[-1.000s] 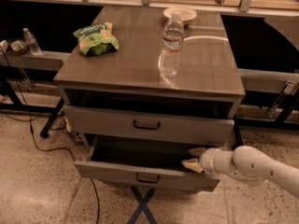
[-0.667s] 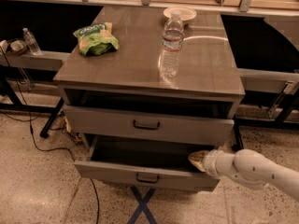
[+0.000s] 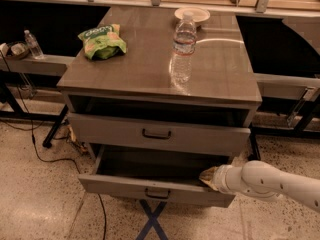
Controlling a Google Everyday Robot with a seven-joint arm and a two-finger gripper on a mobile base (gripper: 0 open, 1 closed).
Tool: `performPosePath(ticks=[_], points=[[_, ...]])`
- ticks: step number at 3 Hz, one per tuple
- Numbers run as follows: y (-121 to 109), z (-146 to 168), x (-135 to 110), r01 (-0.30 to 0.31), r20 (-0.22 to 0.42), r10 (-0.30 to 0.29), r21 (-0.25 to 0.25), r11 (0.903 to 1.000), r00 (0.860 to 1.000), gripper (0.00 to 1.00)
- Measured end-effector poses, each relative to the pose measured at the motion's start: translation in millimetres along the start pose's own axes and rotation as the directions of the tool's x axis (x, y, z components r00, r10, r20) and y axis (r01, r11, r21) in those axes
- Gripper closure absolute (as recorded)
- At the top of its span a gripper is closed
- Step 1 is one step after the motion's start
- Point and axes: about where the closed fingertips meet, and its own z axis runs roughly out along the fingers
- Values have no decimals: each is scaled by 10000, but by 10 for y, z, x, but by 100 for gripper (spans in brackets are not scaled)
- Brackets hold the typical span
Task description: Open middle drawer
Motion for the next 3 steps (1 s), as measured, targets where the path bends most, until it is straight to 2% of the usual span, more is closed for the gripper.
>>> performPosePath(ticks=[1,2,3], points=[[34,-3,19,116,-111,-117,-103,9999,9999,100],[226,-145,144,571,-700,-614,-618,9964,9957,100],[452,-358,249,1005,-1231,-1170,-1328,9860,9855,100]])
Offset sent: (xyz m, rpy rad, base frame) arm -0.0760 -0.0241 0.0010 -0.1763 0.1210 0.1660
